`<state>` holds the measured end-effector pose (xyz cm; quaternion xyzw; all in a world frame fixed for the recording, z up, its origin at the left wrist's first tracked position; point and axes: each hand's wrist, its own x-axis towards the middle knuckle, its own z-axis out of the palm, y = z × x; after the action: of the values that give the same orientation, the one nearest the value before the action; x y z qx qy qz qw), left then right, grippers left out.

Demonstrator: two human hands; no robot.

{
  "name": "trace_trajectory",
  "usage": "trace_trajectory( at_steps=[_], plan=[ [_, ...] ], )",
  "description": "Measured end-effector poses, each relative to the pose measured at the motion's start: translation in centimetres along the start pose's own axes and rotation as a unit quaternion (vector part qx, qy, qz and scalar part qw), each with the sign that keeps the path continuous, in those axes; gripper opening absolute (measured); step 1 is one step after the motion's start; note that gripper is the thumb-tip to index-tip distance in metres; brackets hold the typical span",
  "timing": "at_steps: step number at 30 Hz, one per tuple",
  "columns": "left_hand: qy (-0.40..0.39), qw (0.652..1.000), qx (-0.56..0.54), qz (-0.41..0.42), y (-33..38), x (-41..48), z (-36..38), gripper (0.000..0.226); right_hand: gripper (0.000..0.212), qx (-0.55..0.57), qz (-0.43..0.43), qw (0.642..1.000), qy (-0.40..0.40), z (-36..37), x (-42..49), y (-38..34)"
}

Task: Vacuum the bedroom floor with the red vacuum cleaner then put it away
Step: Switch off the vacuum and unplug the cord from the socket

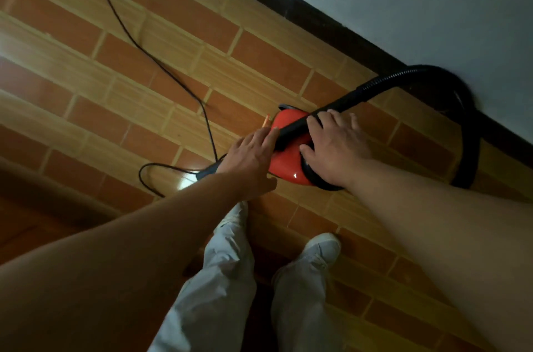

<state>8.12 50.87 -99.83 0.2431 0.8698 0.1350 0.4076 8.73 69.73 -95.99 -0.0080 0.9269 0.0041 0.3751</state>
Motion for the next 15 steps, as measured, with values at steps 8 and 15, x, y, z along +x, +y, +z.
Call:
trace_trajectory(
  at_steps=[8, 15],
  plan=[
    [0.047, 0.996, -0.048, -0.054, -0.2, -15.0, -7.9, 0.092, 0.048, 0.104, 0.022, 0.994, 0.027, -8.7, -8.9, -7.7],
    [0.073, 0.99, -0.07, -0.093, 0.4, -22.1, -9.5, 0.089, 0.047, 0.099, -0.012, 0.995, 0.016, -12.0, -13.3, -10.3]
  ],
)
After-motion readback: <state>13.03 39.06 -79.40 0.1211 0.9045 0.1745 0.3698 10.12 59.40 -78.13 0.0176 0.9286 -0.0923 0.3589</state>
